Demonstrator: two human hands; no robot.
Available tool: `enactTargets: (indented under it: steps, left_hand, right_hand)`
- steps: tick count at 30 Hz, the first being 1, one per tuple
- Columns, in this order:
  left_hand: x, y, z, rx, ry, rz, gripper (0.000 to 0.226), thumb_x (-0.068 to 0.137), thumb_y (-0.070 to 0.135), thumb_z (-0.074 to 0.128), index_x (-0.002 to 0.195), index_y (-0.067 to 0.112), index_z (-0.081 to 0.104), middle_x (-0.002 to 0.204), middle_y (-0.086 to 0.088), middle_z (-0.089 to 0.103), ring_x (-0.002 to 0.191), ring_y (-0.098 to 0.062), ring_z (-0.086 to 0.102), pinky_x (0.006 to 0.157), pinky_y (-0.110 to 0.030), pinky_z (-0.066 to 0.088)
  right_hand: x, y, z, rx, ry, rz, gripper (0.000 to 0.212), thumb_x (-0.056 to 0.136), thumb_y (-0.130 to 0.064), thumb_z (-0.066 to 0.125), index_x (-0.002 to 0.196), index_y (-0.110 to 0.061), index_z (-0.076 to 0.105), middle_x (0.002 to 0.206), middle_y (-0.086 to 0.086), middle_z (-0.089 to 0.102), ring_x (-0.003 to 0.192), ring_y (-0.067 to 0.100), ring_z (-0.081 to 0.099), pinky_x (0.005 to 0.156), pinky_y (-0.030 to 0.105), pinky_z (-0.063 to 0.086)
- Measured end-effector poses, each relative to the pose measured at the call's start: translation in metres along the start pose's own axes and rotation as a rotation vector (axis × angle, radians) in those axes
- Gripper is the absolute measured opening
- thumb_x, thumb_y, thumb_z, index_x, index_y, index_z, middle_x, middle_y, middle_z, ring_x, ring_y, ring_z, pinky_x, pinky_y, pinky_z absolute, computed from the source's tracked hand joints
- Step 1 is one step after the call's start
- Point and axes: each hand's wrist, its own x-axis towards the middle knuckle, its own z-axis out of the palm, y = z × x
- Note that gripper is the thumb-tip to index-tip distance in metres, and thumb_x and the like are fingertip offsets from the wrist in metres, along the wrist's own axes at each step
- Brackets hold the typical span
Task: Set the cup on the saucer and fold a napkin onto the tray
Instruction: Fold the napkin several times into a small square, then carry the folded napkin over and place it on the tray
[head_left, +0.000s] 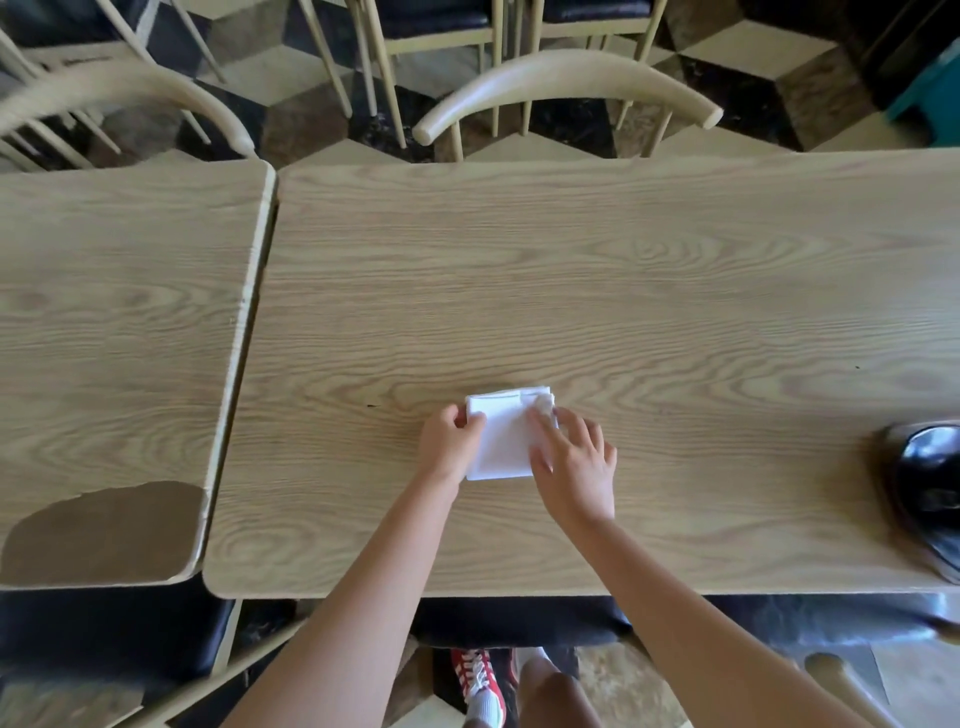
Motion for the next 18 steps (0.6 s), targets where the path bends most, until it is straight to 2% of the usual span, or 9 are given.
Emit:
enactTargets:
  steps: [2,4,6,8,11,15,18]
  left_hand:
    - [-0.006,0.000,-0.004,-0.052,-0.042,0.021,0.011,0.086,0.016,0.053,0.086,0.008,0.062,0.074,-0.004,0.058,0.070,-0.021,0.050,0.054,-0.028,0.034]
    - [-0.014,0.003,-0.010,-0.123,-0.075,0.033,0.009,0.085,0.015,0.054,0.087,0.011,0.063,0.075,-0.003,0.057,0.070,-0.020,0.050,0.061,-0.030,0.037]
    - [-0.022,0.007,-0.018,-0.217,-0.116,0.037,0.007,0.086,0.016,0.055,0.082,0.018,0.062,0.078,-0.006,0.057,0.073,-0.020,0.051,0.069,-0.032,0.039]
    - [-0.030,0.015,-0.030,-0.285,-0.147,0.053,0.012,0.087,0.015,0.056,0.079,0.023,0.061,0.078,-0.005,0.058,0.074,-0.020,0.053,0.070,-0.032,0.041]
    - [-0.042,0.028,-0.054,-0.352,-0.228,0.100,0.011,0.088,0.016,0.056,0.083,0.022,0.063,0.077,0.000,0.063,0.069,-0.017,0.058,0.064,-0.027,0.044]
    - [-0.059,0.038,-0.082,-0.433,-0.335,0.161,0.015,0.091,0.018,0.054,0.083,0.022,0.067,0.072,0.005,0.064,0.059,-0.006,0.060,0.060,-0.021,0.046]
    - [-0.075,0.046,-0.094,-0.480,-0.321,0.184,0.014,0.090,0.017,0.055,0.082,0.019,0.066,0.070,0.004,0.064,0.058,-0.006,0.059,0.057,-0.020,0.048]
  right_hand:
    - [0.001,-0.001,-0.004,0.076,-0.025,0.057,0.048,0.085,-0.021,0.053,0.132,-0.028,0.046,0.130,0.000,0.051,0.117,0.026,0.041,0.090,0.039,0.032]
    - [0.004,-0.005,-0.012,0.236,-0.028,0.103,0.039,0.086,-0.022,0.055,0.125,-0.025,0.051,0.125,0.001,0.054,0.114,0.025,0.044,0.091,0.038,0.034]
    - [0.006,-0.009,-0.022,0.452,-0.050,0.128,0.040,0.086,-0.020,0.058,0.124,-0.019,0.048,0.118,0.002,0.056,0.109,0.024,0.051,0.089,0.036,0.040]
    - [0.009,-0.015,-0.038,0.674,-0.148,0.219,0.046,0.085,-0.019,0.061,0.128,-0.017,0.044,0.108,0.000,0.059,0.098,0.020,0.056,0.081,0.031,0.042]
    - [0.012,-0.017,-0.067,0.952,-0.324,0.281,0.025,0.086,-0.020,0.061,0.110,-0.013,0.061,0.088,0.002,0.065,0.084,0.017,0.058,0.074,0.032,0.044]
    - [0.000,-0.023,-0.103,1.105,-0.519,0.238,0.012,0.085,-0.026,0.062,0.087,-0.020,0.072,0.074,-0.008,0.067,0.068,0.007,0.060,0.066,0.022,0.044]
    - [-0.013,-0.036,-0.128,1.169,-0.437,0.245,0.010,0.084,-0.020,0.064,0.078,-0.017,0.072,0.068,-0.006,0.068,0.063,0.007,0.060,0.058,0.017,0.048]
